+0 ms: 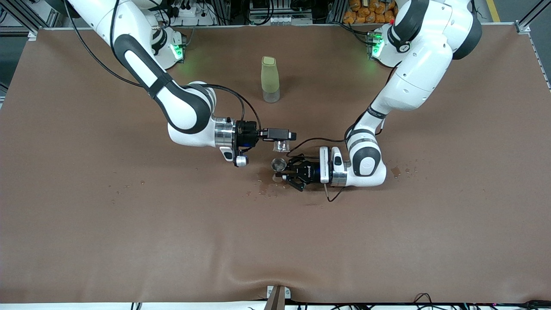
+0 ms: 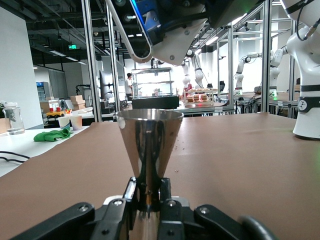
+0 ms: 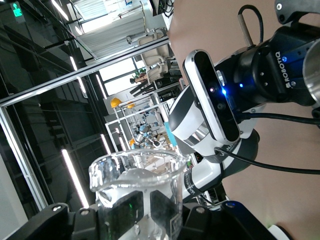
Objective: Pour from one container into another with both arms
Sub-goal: 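Tilt the beaker with the right gripper, pouring into the jigger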
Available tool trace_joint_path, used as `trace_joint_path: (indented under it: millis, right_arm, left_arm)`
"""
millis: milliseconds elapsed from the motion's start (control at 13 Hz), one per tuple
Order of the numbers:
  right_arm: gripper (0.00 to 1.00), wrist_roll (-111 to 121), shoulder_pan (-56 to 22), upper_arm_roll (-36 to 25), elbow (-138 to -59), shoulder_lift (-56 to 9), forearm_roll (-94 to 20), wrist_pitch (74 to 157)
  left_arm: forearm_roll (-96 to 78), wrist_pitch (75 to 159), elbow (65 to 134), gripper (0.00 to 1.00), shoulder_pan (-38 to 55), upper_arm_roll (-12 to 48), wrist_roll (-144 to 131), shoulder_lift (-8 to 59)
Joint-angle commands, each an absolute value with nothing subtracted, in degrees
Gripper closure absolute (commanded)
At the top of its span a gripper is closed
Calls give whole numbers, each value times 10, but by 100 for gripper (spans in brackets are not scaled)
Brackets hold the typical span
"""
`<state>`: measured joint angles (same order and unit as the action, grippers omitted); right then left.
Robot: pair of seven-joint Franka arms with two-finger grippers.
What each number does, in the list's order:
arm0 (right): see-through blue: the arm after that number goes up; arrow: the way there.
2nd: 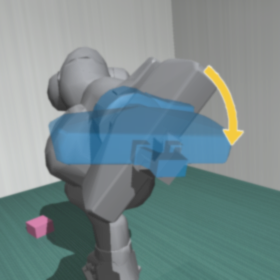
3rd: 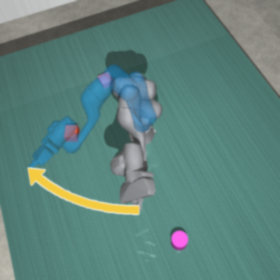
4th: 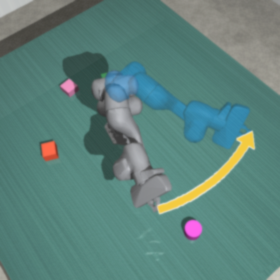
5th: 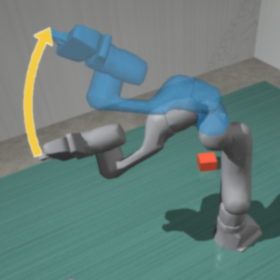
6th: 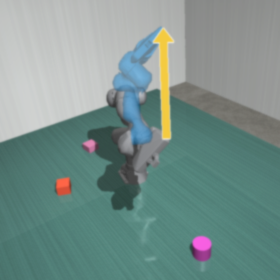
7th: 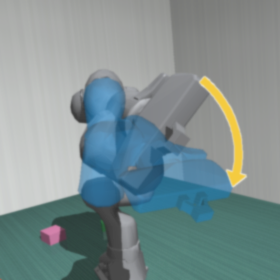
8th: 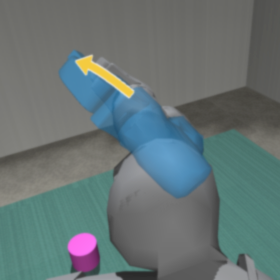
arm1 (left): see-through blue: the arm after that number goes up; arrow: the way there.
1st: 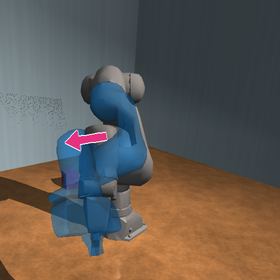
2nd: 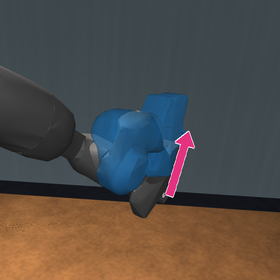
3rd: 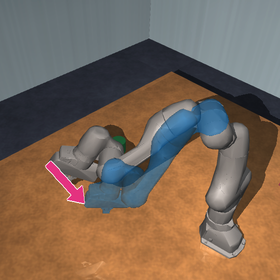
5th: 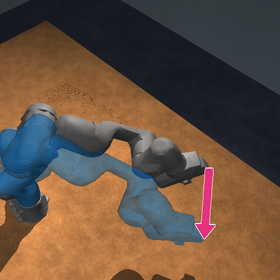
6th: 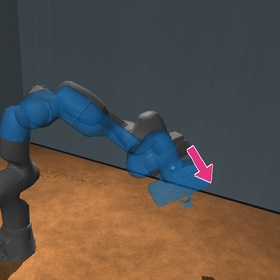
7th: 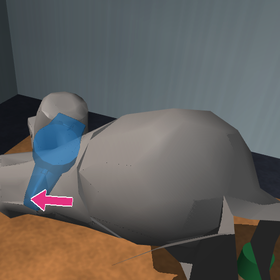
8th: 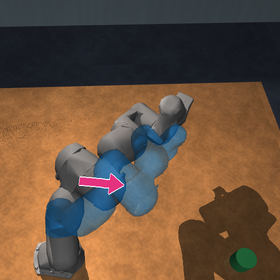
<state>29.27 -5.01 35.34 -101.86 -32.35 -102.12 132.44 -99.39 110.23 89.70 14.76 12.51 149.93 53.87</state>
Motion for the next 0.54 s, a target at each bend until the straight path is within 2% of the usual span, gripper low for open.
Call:
trace_joint_path:
  millis: [0,460]
  right_arm:
    - [100,279,-54,349,-1018,-316,-1049,1319]
    - [100,432,-51,324,-1014,-313,-949,1326]
  left_arm:
    - [-1004,1093,933,100,142,126,1495,508]
    - [-1004,1092,931,100,142,126,1489,507]
